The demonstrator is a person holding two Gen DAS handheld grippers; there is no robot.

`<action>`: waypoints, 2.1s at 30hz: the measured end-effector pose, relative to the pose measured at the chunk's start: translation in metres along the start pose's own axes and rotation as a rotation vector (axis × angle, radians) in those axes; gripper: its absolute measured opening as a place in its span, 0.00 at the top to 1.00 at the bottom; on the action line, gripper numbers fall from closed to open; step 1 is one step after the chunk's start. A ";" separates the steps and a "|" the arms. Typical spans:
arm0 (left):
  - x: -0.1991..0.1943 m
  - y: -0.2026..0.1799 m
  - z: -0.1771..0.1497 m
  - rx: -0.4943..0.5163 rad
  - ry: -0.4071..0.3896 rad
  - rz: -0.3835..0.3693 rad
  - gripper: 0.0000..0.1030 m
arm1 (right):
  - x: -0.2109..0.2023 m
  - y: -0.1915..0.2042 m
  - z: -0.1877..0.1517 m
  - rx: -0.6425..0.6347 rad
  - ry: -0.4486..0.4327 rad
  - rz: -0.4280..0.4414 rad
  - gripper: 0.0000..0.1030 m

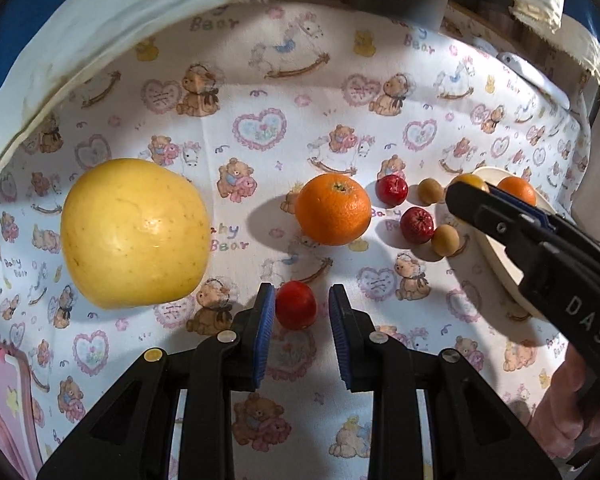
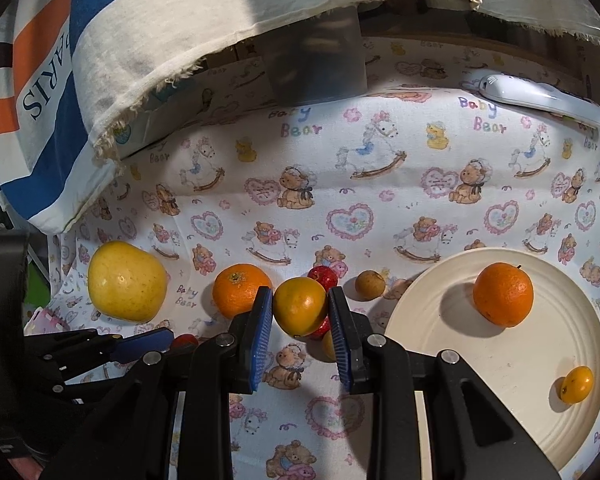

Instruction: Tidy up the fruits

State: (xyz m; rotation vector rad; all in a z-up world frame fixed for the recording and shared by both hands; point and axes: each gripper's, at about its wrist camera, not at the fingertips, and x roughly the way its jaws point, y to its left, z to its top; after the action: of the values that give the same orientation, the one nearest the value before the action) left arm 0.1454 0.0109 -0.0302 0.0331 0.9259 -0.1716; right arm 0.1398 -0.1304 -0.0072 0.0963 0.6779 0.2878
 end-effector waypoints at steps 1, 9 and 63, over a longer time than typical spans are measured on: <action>0.002 -0.001 0.001 0.001 0.002 0.000 0.74 | 0.000 0.000 0.000 -0.001 -0.001 -0.001 0.71; 0.009 0.005 -0.001 -0.019 0.015 -0.001 0.79 | -0.001 -0.001 0.001 -0.005 -0.009 -0.012 0.71; -0.059 -0.168 -0.007 0.246 -0.111 -0.196 0.79 | -0.103 -0.146 -0.037 0.109 0.141 -0.133 0.72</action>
State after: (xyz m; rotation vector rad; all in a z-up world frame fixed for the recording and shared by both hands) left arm 0.0784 -0.1460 0.0200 0.1592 0.7928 -0.4642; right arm 0.0744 -0.3004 -0.0003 0.1348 0.8361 0.1302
